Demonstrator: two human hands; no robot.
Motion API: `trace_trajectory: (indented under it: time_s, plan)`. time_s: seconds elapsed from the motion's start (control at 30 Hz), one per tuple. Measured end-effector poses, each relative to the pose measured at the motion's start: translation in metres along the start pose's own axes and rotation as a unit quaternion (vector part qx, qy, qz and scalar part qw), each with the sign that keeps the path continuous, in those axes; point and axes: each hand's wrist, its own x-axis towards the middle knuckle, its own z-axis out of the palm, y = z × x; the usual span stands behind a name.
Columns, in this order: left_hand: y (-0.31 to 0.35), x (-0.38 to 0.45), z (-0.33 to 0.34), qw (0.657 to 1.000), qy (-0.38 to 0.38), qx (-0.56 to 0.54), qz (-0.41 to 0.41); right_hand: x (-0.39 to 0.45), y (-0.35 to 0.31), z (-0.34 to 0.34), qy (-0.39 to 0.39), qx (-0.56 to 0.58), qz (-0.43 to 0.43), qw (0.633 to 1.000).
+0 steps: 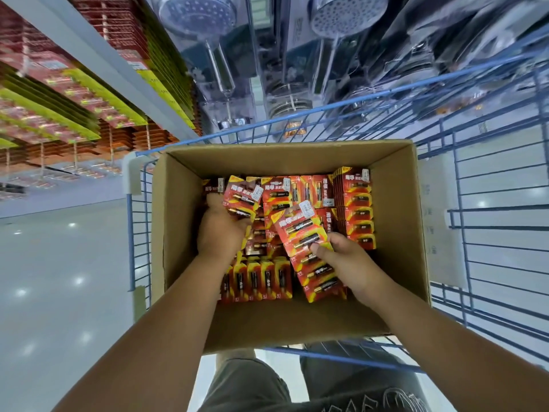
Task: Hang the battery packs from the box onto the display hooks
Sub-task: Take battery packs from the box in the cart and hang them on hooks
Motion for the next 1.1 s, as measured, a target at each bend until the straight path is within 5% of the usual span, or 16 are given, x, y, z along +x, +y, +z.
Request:
trace_trajectory:
  time_s: [0.27,0.5,0.87,1.1]
  plan:
    - [0.019,-0.058,-0.071,0.977,-0.027,-0.208,0.039,-0.034,-0.053,0.010,-0.029,0.073,-0.064,0.995]
    - [0.007,-0.129,-0.177,0.942,0.062,-0.325,0.052,-0.086,-0.127,0.061,-0.077,0.101,-0.143,0.982]
    - [-0.094,-0.191,-0.371,0.867,0.193,-0.451,0.084,-0.177,-0.222,0.262,-0.187,0.041,-0.265,0.945]
    - [-0.189,-0.196,-0.514,0.834,0.208,-0.489,0.147,-0.240,-0.263,0.417,-0.172,0.050,-0.342,0.922]
